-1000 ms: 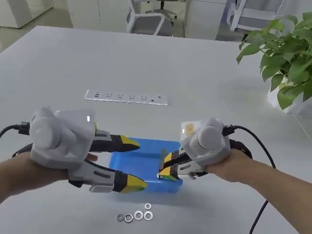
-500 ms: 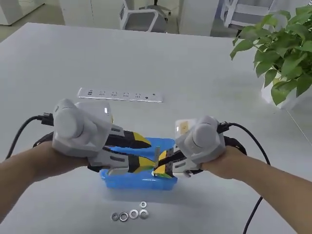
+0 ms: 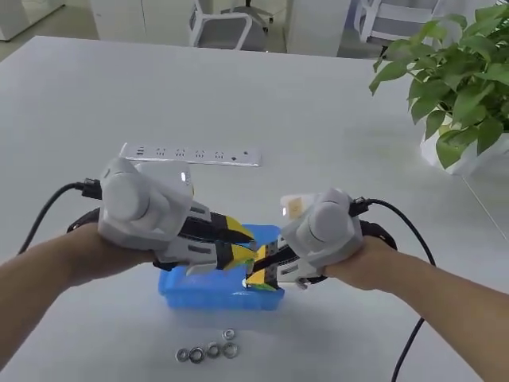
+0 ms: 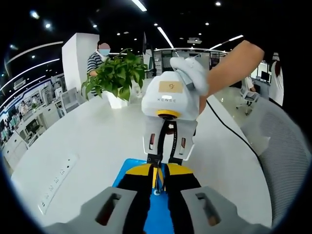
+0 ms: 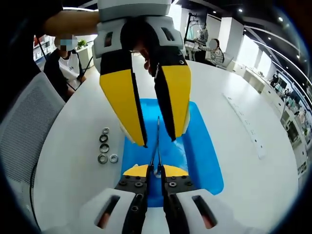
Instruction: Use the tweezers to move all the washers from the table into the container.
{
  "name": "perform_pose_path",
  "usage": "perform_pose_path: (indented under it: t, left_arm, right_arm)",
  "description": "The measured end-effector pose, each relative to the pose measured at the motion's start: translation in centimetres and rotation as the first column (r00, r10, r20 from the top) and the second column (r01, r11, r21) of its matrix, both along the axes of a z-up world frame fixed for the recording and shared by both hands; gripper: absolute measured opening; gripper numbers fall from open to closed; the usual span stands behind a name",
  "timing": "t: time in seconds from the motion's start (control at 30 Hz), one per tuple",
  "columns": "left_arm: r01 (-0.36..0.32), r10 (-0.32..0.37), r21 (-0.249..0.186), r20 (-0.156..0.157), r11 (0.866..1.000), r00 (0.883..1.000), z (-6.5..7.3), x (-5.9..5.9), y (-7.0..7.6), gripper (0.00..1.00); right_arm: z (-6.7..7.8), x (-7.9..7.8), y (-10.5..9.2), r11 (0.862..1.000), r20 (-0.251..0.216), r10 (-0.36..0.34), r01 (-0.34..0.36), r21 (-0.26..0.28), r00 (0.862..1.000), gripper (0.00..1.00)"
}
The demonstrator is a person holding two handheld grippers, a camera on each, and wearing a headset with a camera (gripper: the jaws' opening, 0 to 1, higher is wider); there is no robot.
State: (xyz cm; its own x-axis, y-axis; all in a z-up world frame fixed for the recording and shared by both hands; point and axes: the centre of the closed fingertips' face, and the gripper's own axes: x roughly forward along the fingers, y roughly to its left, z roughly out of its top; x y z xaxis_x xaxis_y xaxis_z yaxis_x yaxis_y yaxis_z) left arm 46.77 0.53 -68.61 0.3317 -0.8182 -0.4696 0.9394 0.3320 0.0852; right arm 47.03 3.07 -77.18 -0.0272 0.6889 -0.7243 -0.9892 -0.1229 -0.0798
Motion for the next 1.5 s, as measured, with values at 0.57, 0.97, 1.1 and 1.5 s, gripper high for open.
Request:
perform_pose_path:
  t: [0.57,0.97,1.1,1.5]
  left_arm:
    - [0.039,-0.04,0.014,0.024,0.999,0.999,-0.2,0.0,-0.4,0.06]
    - [0.042,-0.042,0.01,0.048,0.999,0.998,0.7,0.1,-0.2,0.06]
    - [0.036,-0.036,0.003,0.051,0.999,0.998,1.3,0.0,-0.1,0.06]
    - [0.028,-0.027,-0.014,0.052,1.0,0.998,2.9,-0.2,0.1,0.06]
  right_arm:
    - [0.0,0.1,-0.2,1.0,0.009,-0.004,0.004,-0.012,1.0,0.11]
    - [0.6,0.1,-0.1,1.0,0.023,-0.013,0.014,-0.004,1.0,0.15]
    - [1.2,0.0,-0.1,1.0,0.024,-0.025,0.025,0.005,0.999,0.16]
    - [3.0,0.0,-0.9,0.997,0.032,-0.077,0.076,0.028,0.997,0.2]
